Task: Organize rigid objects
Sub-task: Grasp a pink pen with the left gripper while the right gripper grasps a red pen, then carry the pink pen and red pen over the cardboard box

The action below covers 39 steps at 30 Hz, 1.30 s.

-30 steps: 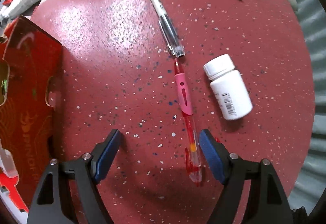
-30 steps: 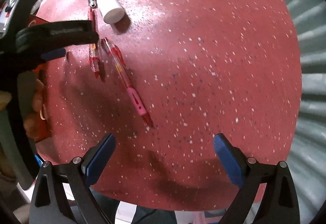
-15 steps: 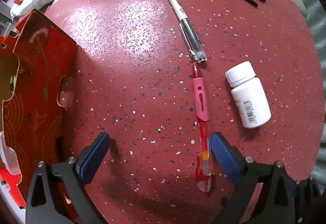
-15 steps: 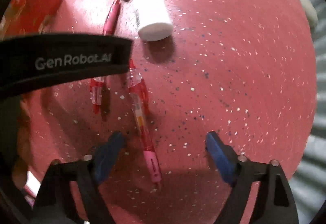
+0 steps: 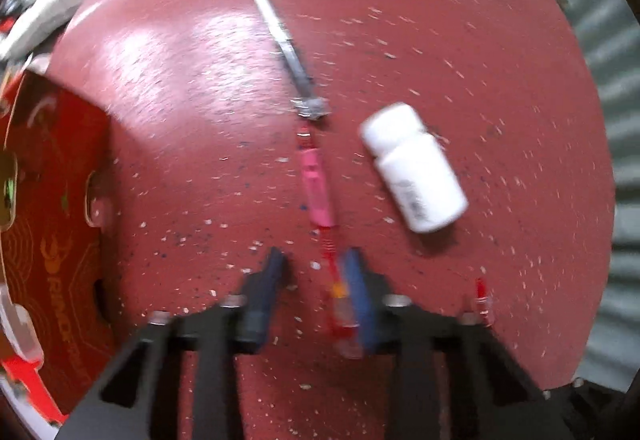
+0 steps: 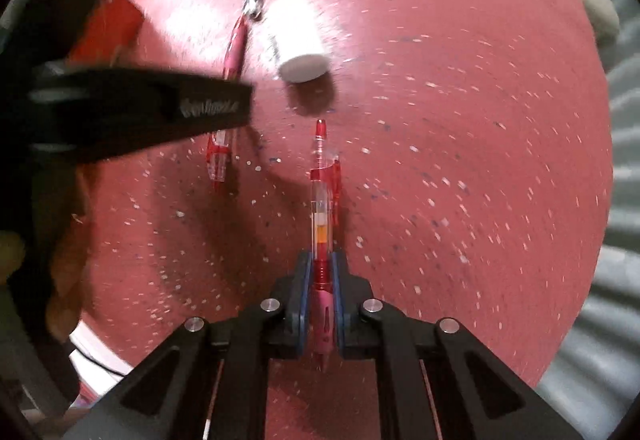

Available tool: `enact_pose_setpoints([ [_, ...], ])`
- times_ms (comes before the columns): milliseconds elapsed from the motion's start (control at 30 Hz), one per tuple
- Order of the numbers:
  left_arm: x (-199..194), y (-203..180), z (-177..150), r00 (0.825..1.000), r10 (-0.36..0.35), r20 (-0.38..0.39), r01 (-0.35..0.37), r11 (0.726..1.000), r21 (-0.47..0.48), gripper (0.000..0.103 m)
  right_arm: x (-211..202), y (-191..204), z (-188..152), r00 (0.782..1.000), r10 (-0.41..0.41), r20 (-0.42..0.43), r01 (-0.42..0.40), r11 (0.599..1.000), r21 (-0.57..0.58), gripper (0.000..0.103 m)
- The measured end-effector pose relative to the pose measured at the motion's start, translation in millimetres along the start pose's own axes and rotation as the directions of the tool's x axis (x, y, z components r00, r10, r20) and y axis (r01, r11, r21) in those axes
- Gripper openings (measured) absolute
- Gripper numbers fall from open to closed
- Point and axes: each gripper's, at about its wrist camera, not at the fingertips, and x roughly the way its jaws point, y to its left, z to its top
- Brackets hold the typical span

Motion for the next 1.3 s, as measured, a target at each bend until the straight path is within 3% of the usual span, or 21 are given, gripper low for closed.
enact_pose_setpoints([
  [67, -0.2, -6.1, -0.2, 0.999, -0.029, -0.03, 0.029, 0.999, 0.019, 0.01, -11.2, -8.8, -6.5, 1.0, 0.013, 0.01, -0.013, 1.0, 0.024, 0.011],
  [333, -47.3, 1.6, -31.2, 0.998, -0.07, -0.005, 0.07, 0.996, 0.053, 0.01, -39.6, -49.9, -18.1, 0.993, 0.118, 0.015, -0.119, 0.979, 0.164, 0.011],
  [567, -102.5, 11.3, -79.5, 0.995, -0.098, 0.02, 0.094, 0.987, 0.132, 0.01, -64.1, -36.5, -33.6, 0.991, 0.135, 0.017, -0.136, 0.981, 0.136, 0.011],
  [700, -129.2, 36.5, -96.9, 0.995, -0.09, 0.034, 0.084, 0.984, 0.155, 0.01, -70.2, -16.5, -36.4, 0.99, 0.141, 0.029, -0.144, 0.985, 0.1, 0.011],
  [1000, -164.9, 103.1, -110.4, 0.992, -0.046, 0.115, 0.045, 0.999, 0.006, 0.01, -90.2, 30.0, -24.7, 0.986, 0.16, 0.056, -0.161, 0.987, 0.016, 0.011],
  [1300, -170.9, 172.6, -134.0, 0.987, -0.025, 0.161, 0.044, 0.992, -0.117, 0.01, -95.0, 89.9, -9.9, 0.985, 0.155, 0.069, -0.151, 0.986, -0.068, 0.011],
])
